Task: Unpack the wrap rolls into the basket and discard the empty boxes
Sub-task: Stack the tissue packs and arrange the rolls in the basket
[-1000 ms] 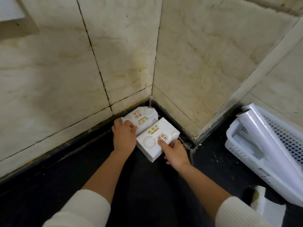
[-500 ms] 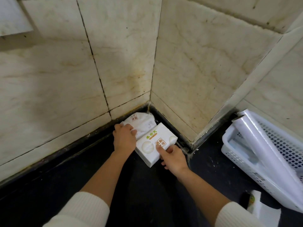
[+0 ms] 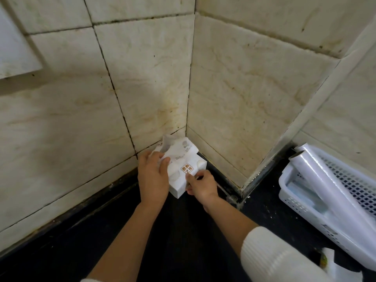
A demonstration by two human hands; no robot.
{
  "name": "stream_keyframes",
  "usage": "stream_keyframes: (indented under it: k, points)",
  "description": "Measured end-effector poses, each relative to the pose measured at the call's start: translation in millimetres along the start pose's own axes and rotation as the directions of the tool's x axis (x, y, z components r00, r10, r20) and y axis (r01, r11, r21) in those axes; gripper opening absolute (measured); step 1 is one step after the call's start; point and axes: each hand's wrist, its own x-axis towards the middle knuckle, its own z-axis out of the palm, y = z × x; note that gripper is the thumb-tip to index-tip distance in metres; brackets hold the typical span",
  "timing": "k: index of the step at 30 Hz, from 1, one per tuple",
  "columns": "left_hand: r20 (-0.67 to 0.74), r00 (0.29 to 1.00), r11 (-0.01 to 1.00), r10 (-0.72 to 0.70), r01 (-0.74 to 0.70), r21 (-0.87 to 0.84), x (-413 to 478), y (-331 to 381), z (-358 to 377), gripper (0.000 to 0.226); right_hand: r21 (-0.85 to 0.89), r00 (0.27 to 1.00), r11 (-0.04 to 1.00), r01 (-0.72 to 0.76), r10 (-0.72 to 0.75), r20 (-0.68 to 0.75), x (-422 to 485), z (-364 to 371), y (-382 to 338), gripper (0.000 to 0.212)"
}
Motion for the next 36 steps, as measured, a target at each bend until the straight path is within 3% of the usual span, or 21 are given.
stream_keyframes:
  k: [9, 12, 15, 20, 24, 32, 36]
  points:
    - [0.073, 0.995, 0.995, 0.069, -0.074, 0.073, -6, -18, 26, 0.016, 0.376, 0.972, 0.911, -0.168, 0.088, 0.220, 1, 1, -5, 0.032]
    - [0.126, 0.989, 0.988, 0.077, -0.093, 0.124, -5, -23, 29, 0.022, 0.340, 0.960, 0.925, -0.169, 0.077, 0.268, 3, -4, -5, 0.036]
    - [0.174, 0.982, 0.980, 0.079, -0.108, 0.168, -4, -24, 24, 0.028, 0.185, 0.955, 0.975, -0.123, 0.066, 0.289, 2, -17, -6, 0.040]
    - [0.117, 0.981, 0.961, 0.156, -0.178, 0.211, -24, -9, 18, 0.044, 0.025, 0.980, 0.997, 0.075, -0.078, 0.185, -13, -49, 3, 0.027]
    - [0.104, 0.965, 0.957, 0.241, -0.254, 0.141, -78, 22, 34, 0.043, -0.027, 0.978, 0.981, 0.191, -0.188, 0.090, -46, -105, 28, 0.010]
    - [0.445, 0.853, 0.940, 0.275, -0.335, 0.062, -183, 94, 104, 0.042, -0.151, 0.933, 0.947, 0.284, -0.309, -0.185, -91, -258, 48, 0.012]
    - [0.614, 0.751, 0.916, 0.242, -0.386, 0.112, -194, 134, 149, 0.055, -0.336, 0.902, 0.909, 0.247, -0.342, -0.264, -82, -320, 49, 0.008]
